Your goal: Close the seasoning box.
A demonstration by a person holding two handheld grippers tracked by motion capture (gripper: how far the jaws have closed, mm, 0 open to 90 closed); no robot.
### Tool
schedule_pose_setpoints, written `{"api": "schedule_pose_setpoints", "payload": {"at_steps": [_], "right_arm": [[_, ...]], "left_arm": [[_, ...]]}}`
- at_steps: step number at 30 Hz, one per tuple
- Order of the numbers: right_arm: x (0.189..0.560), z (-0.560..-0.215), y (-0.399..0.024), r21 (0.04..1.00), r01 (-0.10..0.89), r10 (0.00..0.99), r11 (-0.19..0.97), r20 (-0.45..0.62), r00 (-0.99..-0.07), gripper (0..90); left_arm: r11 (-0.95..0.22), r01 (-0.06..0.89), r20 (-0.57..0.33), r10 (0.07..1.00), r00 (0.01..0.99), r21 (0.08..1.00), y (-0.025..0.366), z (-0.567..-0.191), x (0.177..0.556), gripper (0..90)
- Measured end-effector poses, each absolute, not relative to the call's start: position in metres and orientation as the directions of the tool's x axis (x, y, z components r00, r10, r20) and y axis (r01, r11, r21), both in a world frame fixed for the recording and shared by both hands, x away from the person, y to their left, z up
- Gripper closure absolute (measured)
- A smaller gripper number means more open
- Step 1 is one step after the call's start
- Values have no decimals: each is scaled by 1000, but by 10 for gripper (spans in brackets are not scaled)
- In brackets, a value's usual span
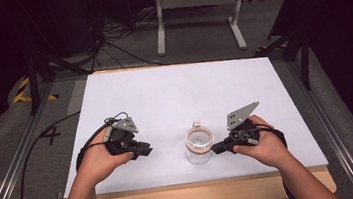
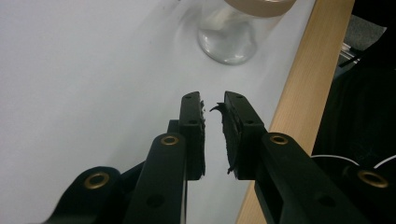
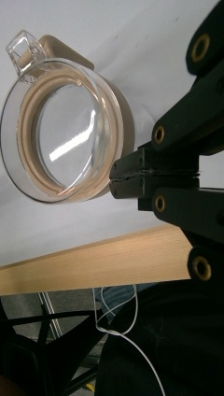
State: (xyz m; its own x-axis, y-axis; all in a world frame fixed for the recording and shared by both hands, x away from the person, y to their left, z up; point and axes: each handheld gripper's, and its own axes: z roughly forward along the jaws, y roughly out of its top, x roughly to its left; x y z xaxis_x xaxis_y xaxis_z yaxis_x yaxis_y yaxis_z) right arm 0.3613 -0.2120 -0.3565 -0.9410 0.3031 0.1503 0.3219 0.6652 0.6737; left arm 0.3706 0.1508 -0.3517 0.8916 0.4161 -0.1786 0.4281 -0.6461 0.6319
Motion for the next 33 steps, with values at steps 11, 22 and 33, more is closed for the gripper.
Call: {"api": "schedule_pose_setpoints", "payload": {"at_steps": [11, 22, 33], "right_arm": [[360, -346, -221, 724, 309, 320, 616, 128, -939, 895], [370, -324, -265, 835, 317, 449, 450, 95, -888, 677], [392, -333, -312, 844, 391, 595, 368, 109, -796, 620]], "left_arm": [[-555, 459, -193, 470, 861, 694, 156, -347, 373, 713], [-471, 487, -200, 536, 820, 735, 169, -349, 377, 643], [-412, 523, -206, 604, 770, 746, 179, -357, 386, 661]]}}
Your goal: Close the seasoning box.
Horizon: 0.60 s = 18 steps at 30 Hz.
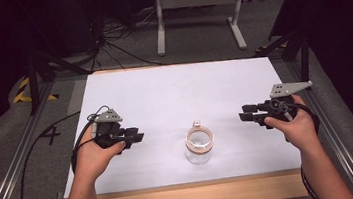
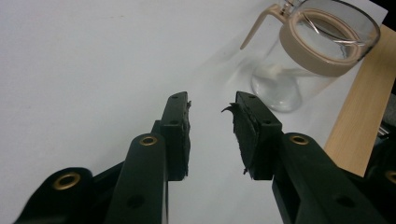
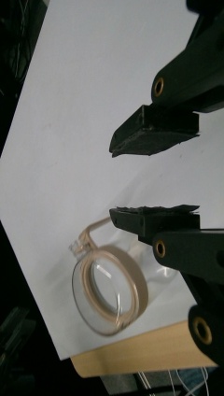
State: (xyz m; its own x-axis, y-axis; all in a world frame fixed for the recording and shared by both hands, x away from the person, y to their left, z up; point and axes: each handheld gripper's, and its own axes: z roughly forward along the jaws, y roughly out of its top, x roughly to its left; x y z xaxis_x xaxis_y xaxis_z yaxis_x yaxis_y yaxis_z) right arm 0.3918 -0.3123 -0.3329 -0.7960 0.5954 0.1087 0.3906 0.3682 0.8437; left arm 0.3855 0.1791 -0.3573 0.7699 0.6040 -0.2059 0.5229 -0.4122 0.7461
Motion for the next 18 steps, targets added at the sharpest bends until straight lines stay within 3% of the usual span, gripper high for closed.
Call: {"api": "schedule_pose_setpoints", "payload": {"at_steps": [18], "right_arm": [[433, -394, -351, 803, 466, 714, 372, 74, -697, 517]], "left_arm": [[-370, 540, -192, 664, 723, 756, 192, -396, 409, 591]]}}
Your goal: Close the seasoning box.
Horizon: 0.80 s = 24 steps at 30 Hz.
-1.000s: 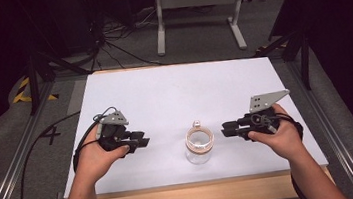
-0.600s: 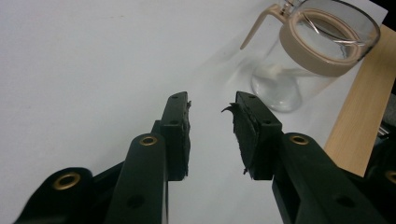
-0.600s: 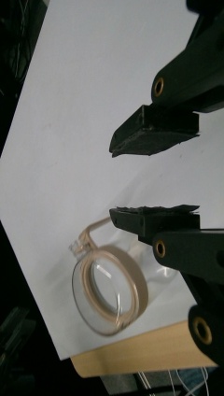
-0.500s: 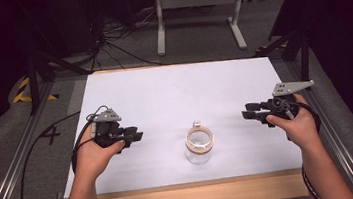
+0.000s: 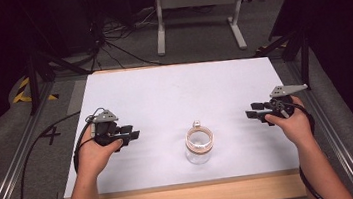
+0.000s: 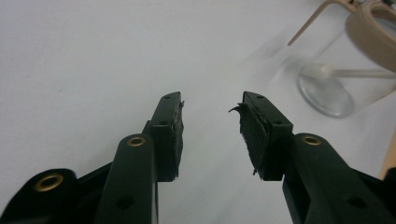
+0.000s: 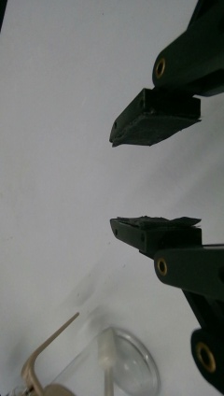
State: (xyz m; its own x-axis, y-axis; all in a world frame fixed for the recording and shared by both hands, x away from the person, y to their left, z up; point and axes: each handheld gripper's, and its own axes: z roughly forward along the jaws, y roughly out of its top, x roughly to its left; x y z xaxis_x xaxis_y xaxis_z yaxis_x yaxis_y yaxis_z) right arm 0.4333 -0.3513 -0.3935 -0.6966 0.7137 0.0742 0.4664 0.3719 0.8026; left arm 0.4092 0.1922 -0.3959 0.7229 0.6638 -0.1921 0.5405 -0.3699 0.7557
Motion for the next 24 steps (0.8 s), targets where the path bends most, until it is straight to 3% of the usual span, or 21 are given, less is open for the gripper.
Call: {"api": "schedule_pose_setpoints", "payload": {"at_steps": [14, 24], "right_arm": [[447, -433, -350, 756, 501, 713, 421, 65, -698, 508], [446, -434, -345, 748, 506, 703, 429, 75, -707, 500]], "left_arm": [[-403, 558, -190, 662, 725, 726, 185, -421, 419, 585], [-395, 555, -203, 652, 731, 732, 185, -419, 418, 569]]}}
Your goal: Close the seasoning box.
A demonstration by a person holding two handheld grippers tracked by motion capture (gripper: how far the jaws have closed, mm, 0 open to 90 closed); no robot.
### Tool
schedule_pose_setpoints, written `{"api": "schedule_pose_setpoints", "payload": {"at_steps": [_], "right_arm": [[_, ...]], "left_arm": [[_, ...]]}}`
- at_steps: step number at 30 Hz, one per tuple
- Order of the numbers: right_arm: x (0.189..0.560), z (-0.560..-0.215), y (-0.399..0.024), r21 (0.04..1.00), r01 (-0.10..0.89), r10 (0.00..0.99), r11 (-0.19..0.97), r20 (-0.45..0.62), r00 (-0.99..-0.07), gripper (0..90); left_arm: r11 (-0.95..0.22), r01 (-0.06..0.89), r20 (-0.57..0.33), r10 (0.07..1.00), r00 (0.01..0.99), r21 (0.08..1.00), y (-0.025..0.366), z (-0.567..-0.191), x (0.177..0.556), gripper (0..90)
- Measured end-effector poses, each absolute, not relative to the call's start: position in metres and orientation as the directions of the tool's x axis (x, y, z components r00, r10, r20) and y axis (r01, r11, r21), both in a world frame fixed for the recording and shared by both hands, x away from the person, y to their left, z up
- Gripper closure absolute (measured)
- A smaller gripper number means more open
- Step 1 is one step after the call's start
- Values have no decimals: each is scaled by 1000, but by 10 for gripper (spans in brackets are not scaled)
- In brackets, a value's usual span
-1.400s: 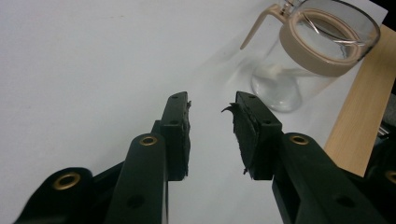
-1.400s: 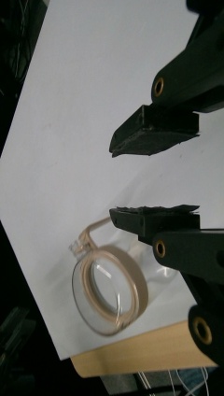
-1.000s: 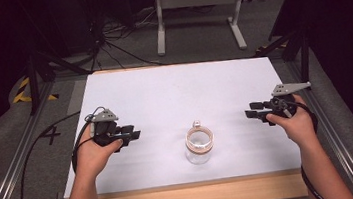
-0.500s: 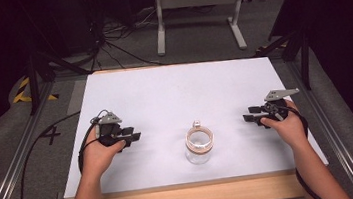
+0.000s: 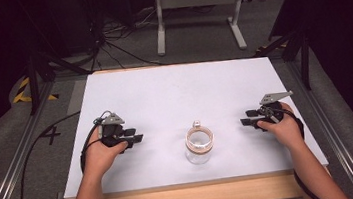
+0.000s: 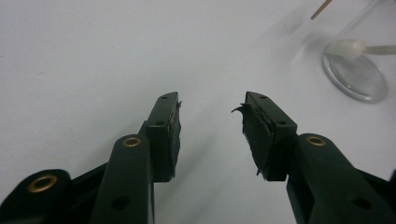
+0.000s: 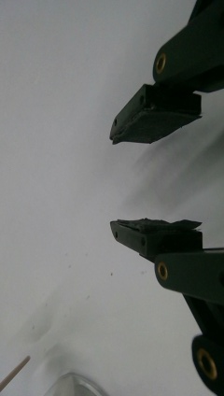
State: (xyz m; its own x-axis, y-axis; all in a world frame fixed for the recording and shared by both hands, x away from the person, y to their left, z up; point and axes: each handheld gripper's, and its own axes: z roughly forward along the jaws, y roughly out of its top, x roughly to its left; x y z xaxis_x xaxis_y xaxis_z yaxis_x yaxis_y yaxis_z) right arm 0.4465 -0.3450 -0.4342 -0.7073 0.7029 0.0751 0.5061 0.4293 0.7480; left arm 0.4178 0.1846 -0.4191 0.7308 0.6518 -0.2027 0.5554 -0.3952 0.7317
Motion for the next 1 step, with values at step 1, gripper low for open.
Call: {"api": "schedule_pose_setpoints", "payload": {"at_steps": [1], "right_arm": [[446, -433, -344, 751, 502, 701, 430, 73, -710, 495]], "left_arm": [[-398, 552, -198, 651, 733, 733, 185, -418, 418, 561]]}}
